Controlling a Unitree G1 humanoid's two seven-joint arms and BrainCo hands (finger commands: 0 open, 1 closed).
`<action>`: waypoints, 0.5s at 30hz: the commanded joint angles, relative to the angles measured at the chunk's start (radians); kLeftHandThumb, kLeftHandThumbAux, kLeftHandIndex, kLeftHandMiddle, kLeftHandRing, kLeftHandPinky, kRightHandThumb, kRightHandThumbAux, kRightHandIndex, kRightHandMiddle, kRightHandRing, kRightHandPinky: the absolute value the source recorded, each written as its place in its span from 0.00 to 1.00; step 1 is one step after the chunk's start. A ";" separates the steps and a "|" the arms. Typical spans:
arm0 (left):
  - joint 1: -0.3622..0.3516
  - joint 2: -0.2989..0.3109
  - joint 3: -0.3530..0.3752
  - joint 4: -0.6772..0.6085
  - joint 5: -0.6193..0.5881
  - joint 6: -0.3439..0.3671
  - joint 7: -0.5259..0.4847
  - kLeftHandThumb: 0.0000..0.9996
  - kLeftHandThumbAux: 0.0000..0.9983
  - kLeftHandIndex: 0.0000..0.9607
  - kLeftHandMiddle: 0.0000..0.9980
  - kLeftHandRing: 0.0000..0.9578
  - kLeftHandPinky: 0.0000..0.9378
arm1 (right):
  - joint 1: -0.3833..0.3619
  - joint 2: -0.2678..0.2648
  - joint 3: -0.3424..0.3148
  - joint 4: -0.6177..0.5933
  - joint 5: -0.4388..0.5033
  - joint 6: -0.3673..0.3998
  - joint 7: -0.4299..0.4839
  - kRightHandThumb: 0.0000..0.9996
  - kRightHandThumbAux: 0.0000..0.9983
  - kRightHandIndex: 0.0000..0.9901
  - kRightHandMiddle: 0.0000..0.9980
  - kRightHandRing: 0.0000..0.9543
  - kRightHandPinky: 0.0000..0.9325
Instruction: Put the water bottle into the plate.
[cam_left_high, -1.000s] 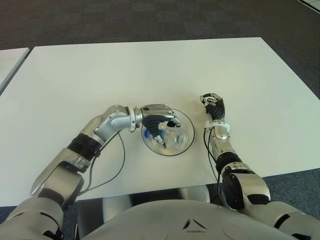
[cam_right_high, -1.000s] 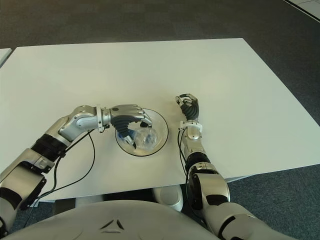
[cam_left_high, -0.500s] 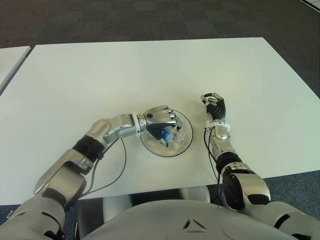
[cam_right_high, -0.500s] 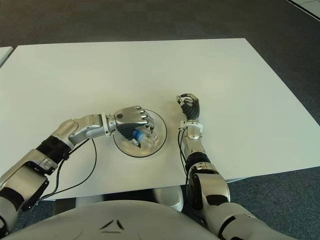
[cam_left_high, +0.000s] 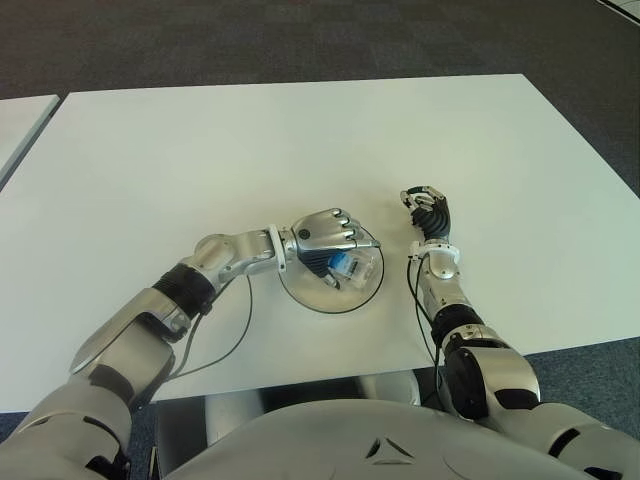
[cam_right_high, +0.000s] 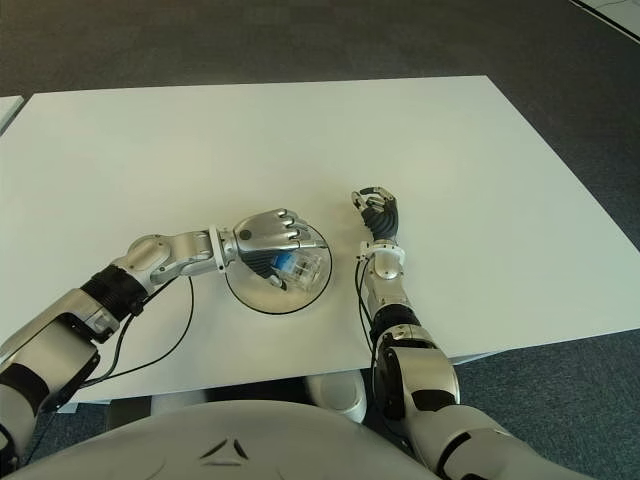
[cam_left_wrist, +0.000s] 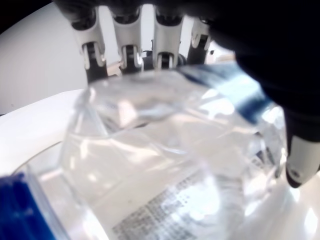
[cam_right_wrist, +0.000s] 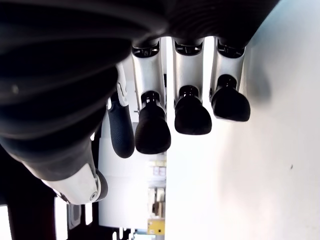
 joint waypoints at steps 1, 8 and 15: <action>-0.004 0.002 -0.027 0.026 0.022 0.031 0.028 0.50 0.63 0.06 0.11 0.13 0.20 | 0.023 0.008 0.002 0.011 -0.003 0.022 -0.002 0.70 0.73 0.44 0.82 0.85 0.87; -0.006 0.010 -0.036 0.016 0.005 0.041 0.007 0.45 0.65 0.03 0.08 0.10 0.17 | 0.022 0.006 0.003 0.012 -0.005 0.026 -0.006 0.70 0.73 0.44 0.83 0.86 0.87; -0.005 0.012 -0.040 0.010 0.000 0.059 -0.002 0.40 0.66 0.01 0.05 0.06 0.10 | 0.022 0.004 0.003 0.010 -0.003 0.029 -0.001 0.70 0.73 0.44 0.83 0.86 0.87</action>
